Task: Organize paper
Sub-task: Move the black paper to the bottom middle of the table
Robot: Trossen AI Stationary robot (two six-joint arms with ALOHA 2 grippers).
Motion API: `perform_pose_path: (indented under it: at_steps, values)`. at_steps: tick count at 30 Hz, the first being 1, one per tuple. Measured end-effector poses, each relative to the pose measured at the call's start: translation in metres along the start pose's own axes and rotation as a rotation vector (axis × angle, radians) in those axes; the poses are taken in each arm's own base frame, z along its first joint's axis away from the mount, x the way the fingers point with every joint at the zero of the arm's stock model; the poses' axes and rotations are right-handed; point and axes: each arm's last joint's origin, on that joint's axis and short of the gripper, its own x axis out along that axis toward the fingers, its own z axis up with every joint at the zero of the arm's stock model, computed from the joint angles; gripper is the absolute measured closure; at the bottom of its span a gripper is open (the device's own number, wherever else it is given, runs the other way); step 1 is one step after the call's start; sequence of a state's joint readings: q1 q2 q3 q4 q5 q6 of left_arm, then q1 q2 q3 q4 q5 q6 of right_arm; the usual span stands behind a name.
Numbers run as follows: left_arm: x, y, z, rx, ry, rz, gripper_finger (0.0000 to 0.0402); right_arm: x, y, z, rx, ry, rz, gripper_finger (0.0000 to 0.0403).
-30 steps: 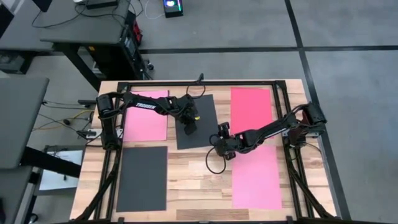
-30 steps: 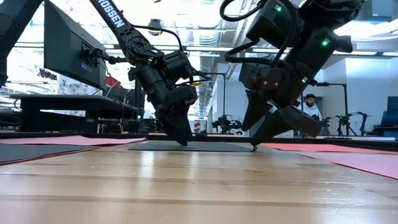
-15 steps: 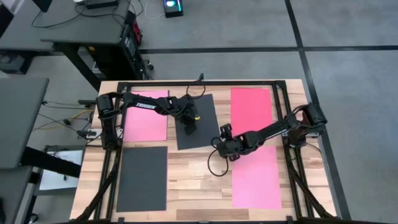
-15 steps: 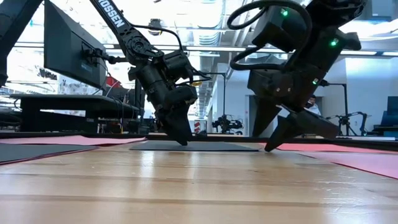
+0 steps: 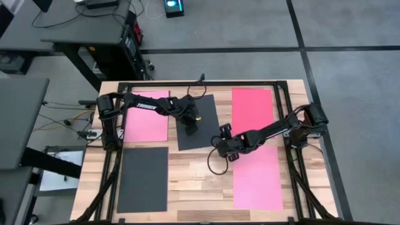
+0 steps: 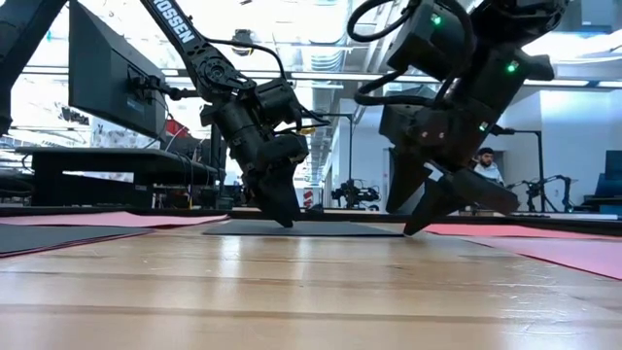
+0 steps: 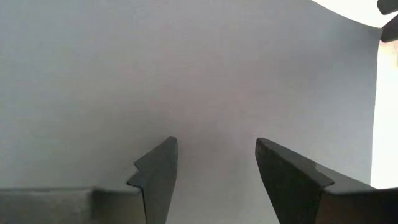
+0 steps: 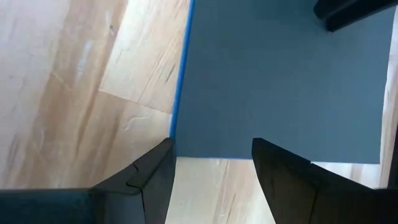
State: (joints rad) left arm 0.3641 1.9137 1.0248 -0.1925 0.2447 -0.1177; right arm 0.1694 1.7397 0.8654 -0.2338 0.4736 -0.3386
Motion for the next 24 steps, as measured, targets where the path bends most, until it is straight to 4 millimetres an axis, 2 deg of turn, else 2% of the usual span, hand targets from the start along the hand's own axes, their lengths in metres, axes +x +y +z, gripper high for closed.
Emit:
perform_pose_path:
  at_steps: [12, 19, 24]
  values:
    - [0.0, 0.0, 0.0, 0.001, 0.0, 0.0, 0.0201, 0.0, -0.002, 0.0, 0.001, 0.01, -0.039, 0.0202]
    - [0.0, 0.0, 0.0, 0.001, 0.0, 0.0, 0.0201, -0.002, 0.005, -0.004, -0.043, 0.053, -0.009, 0.0202]
    - [0.0, 0.0, 0.0, 0.001, 0.0, 0.0, 0.0201, -0.004, 0.008, -0.003, -0.052, 0.047, 0.002, 0.0221]
